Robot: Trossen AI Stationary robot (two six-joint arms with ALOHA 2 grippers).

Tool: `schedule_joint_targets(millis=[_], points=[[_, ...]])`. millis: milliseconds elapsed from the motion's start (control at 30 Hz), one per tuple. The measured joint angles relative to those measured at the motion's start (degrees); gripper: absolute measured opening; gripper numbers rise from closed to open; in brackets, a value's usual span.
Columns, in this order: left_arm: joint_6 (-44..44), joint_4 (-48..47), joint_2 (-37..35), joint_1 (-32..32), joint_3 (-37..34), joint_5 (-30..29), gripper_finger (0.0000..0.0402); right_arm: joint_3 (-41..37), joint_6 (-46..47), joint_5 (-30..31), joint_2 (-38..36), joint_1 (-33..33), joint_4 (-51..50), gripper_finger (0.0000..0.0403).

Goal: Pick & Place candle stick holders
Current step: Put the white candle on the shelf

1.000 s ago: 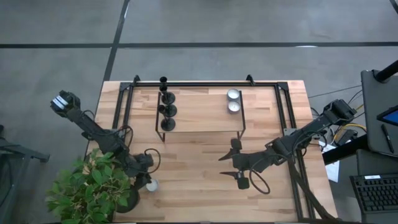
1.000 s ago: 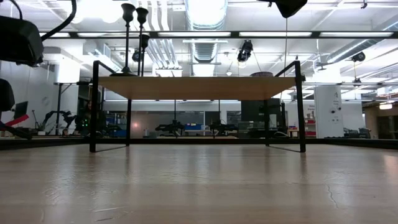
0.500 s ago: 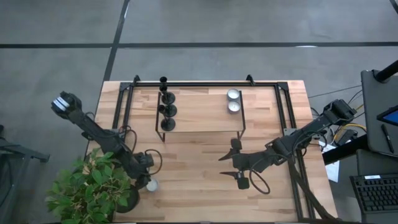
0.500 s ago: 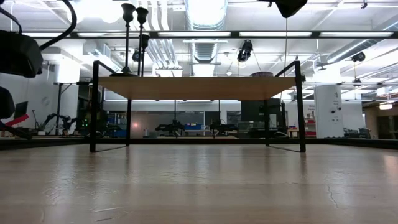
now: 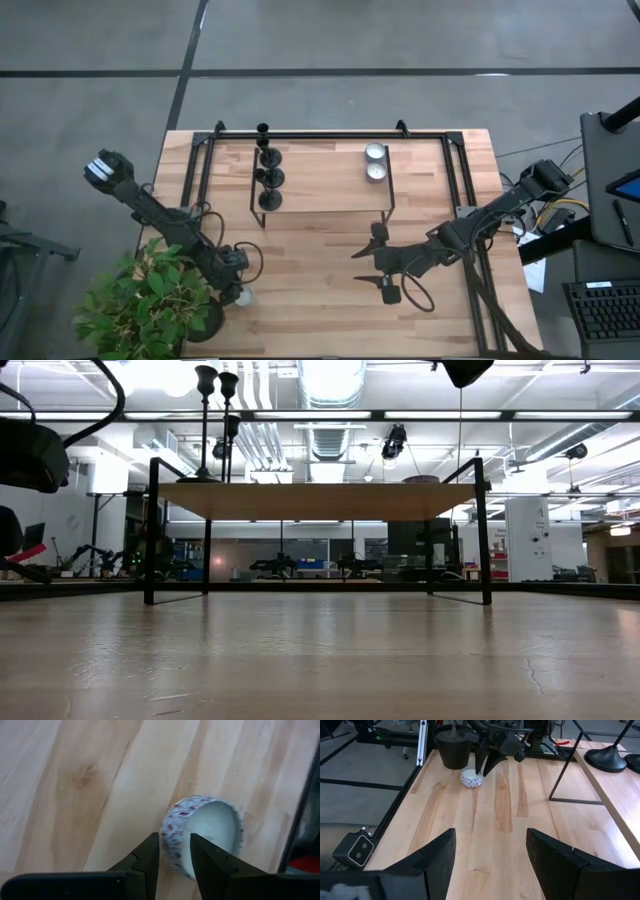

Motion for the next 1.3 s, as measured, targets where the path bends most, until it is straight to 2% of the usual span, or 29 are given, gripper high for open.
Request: schedule_joint_targets(millis=[367, 500, 700, 933, 1100, 1300], points=[[0.00, -0.38, 0.03, 0.01, 0.08, 0.00, 0.0101, 0.00, 0.00, 0.00, 0.00, -0.01, 0.02, 0.0233], [0.09, -0.26, 0.03, 0.02, 0.08, 0.01, 0.0073, 0.00, -0.02, 0.00, 0.00, -0.02, 0.04, 0.0233], [0.92, -0.34, 0.01, 0.02, 0.08, -0.01, 0.0009, 0.00, -0.20, 0.02, 0.00, -0.02, 0.31, 0.0233], [1.08, -0.29, -0.01, 0.02, 0.11, -0.63, 0.0002, 0.00, -0.20, 0.02, 0.00, -0.17, 0.49, 0.0233], [4.37, 0.33, -0.01, 0.02, 1.56, -7.67, 0.0001, 0.00, -0.20, 0.02, 0.00, -0.26, 0.66, 0.0233], [7.73, 0.48, -0.01, 0.21, 5.16, -21.53, 0.0001, -0.08, -0.13, -0.04, 0.00, -0.26, 0.83, 0.0233]])
